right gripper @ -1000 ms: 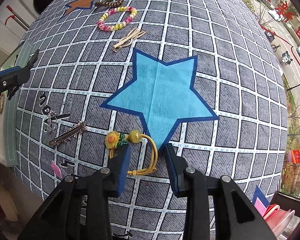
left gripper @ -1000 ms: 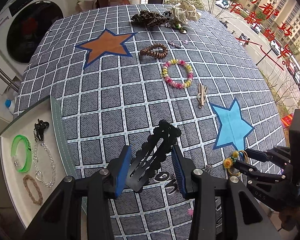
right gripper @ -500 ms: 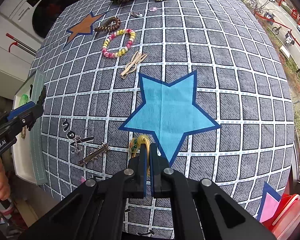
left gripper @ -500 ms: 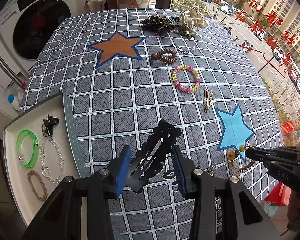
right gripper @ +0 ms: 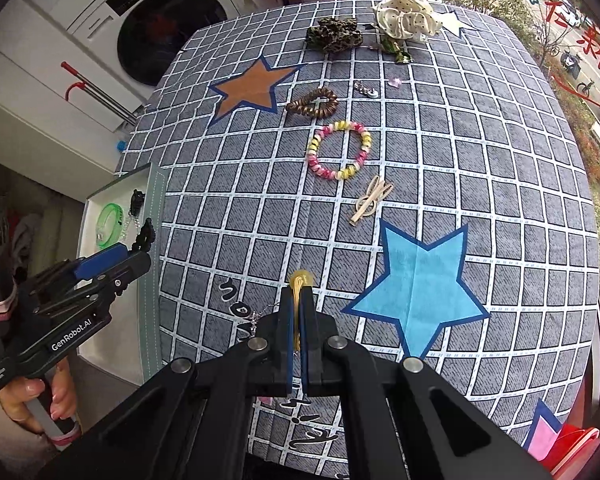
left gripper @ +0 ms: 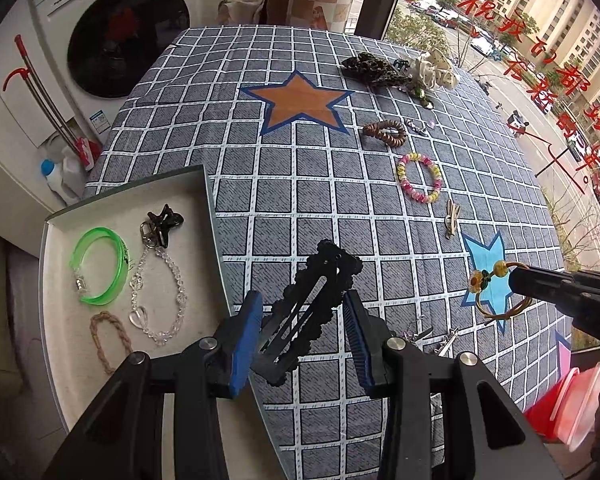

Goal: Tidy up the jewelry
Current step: 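Carry the snap clip and yellow hair tie over the white tray with both tools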

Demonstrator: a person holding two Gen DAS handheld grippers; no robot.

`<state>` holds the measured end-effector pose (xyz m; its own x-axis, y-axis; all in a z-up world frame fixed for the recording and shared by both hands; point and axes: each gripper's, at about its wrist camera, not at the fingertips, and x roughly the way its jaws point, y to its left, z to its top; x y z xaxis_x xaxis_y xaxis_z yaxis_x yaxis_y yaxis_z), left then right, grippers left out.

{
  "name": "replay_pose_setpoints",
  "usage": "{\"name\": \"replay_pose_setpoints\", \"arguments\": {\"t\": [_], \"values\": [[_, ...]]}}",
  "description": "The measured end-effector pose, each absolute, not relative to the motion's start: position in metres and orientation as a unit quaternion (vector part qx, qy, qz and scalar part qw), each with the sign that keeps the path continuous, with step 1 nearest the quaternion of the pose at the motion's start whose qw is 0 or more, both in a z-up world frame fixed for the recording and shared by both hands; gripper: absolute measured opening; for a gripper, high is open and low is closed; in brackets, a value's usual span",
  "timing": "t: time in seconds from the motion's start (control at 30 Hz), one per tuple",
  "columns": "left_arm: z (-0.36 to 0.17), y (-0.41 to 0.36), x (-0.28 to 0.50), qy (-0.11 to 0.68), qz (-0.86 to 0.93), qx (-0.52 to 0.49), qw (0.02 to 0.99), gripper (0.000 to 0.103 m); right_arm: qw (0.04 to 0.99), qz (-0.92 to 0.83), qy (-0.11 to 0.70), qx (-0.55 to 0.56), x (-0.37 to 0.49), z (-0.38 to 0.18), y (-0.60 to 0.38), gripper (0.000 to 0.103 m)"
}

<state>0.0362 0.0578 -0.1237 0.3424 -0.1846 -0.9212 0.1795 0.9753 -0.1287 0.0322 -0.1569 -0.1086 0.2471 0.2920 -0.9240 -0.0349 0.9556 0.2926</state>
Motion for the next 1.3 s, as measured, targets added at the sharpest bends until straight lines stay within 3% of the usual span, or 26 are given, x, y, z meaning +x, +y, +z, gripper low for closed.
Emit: {"name": "replay_pose_setpoints", "arguments": {"t": [0.63, 0.93, 1.3], "values": [[-0.143, 0.198, -0.025, 0.583, 0.036, -0.066, 0.809, 0.048, 0.742, 0.302, 0.597, 0.042, 0.051, -0.095, 0.027, 0.002], [-0.171, 0.218, -0.04, 0.6, 0.064, -0.07, 0.795, 0.048, 0.683, 0.362, 0.635, 0.015, 0.035, -0.132, 0.088, 0.002], [-0.197, 0.221, -0.033, 0.619, 0.085, -0.068, 0.778, 0.049, 0.67, 0.322, 0.668, -0.048, 0.047, -0.184, 0.095, 0.003]]}}
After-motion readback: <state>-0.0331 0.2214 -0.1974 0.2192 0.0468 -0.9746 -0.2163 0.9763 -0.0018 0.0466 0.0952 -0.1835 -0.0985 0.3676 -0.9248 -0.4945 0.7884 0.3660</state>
